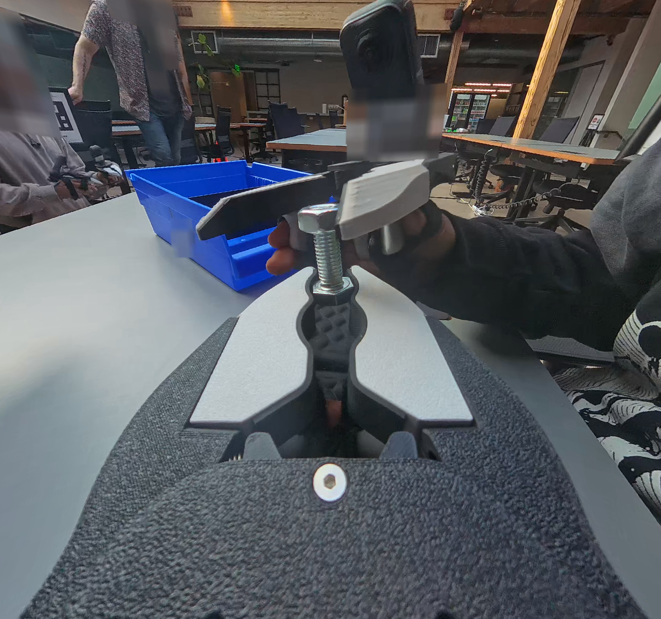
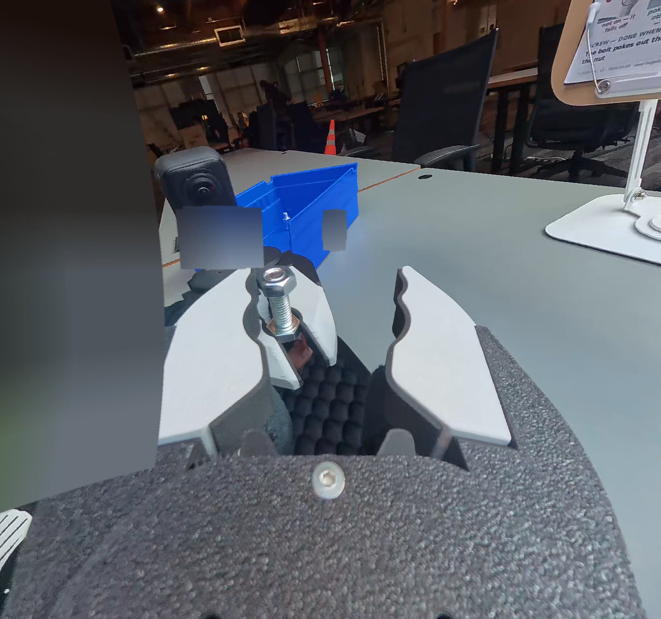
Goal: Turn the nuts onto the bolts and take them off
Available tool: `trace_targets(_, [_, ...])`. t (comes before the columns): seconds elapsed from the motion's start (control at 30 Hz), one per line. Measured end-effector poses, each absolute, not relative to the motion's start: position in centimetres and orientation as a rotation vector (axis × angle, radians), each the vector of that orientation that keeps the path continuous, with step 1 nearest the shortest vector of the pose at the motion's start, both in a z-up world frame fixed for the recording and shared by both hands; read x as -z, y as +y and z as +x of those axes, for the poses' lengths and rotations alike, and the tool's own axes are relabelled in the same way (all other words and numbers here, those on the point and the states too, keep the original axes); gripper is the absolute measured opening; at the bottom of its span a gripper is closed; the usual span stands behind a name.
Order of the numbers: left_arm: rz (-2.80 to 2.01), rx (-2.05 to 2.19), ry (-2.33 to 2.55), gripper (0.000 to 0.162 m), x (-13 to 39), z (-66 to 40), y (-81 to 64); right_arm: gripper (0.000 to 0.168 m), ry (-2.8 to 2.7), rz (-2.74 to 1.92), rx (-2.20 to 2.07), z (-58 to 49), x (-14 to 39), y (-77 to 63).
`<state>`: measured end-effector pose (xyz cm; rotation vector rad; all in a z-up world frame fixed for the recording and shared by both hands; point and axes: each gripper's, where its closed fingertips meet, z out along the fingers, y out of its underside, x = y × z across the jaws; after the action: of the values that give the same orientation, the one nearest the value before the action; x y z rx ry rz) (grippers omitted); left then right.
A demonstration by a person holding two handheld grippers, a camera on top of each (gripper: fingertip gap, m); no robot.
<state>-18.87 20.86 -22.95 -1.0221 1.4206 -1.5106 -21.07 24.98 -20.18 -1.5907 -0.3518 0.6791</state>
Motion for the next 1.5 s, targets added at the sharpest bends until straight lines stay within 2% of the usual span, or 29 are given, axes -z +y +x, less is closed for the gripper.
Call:
trace_targets(0.4, [-1.017, 1.525, 1.414, 0.014, 22.8, -19.0, 20.9, 0.056, -0.315, -1.573, -0.621, -17.9, 20.0, 23.6])
trace_targets(0.7, [-1.017, 1.517, 1.424, 0.014, 23.0, -18.9, 20.8, 0.075, -0.368, -1.535, -0.672, -20.6, 19.7, 23.9])
trace_targets(1.17, [-1.009, 1.512, 1.439, 0.014, 23.0, -18.9, 20.6, 0.072, -0.346, -1.540, -0.644, -19.7, 19.9, 23.9])
trace_targets(1.23, [-1.009, 1.514, 1.438, 0.014, 23.0, -18.9, 20.6, 0.068, -0.328, -1.540, -0.632, -19.0, 19.9, 23.7])
trace_targets(1.4, [-1.007, 1.514, 1.439, 0.014, 23.0, -18.9, 20.5, 0.046, -0.296, -1.515, -0.614, -17.6, 19.8, 23.1])
trace_targets(1.5, [-1.009, 1.515, 1.437, 0.014, 23.0, -18.9, 20.6, 0.051, -0.320, -1.493, -0.653, -18.6, 19.5, 22.8])
